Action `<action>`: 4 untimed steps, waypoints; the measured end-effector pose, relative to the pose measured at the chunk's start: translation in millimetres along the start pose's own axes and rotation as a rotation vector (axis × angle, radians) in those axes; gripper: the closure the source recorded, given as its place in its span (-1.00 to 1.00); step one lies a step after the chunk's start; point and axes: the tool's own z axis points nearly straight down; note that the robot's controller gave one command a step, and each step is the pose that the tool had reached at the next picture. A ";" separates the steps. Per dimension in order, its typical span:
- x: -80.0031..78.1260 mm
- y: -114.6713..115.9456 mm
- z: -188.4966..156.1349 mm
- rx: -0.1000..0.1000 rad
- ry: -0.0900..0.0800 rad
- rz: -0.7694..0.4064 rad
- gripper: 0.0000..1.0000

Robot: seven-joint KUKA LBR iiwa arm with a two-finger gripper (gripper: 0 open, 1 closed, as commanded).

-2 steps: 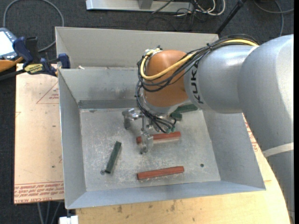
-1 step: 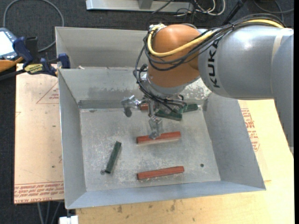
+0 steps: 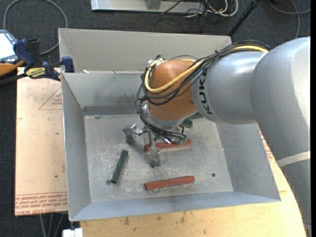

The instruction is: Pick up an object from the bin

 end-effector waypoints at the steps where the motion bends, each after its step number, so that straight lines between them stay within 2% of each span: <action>1: 6.5 -64.9 -102.1 0.010 -0.010 -0.309 -1.00; 2: 31.6 -67.3 -1.7 0.001 -0.002 -0.116 -1.00; 3: 29.4 -68.5 -6.5 0.006 -0.008 -0.114 1.00; 4: 16.8 -28.8 -159.3 0.010 -0.015 -0.095 1.00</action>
Offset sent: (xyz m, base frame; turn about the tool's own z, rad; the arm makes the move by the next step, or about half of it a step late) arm 0.0330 -0.0552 0.0999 -0.3149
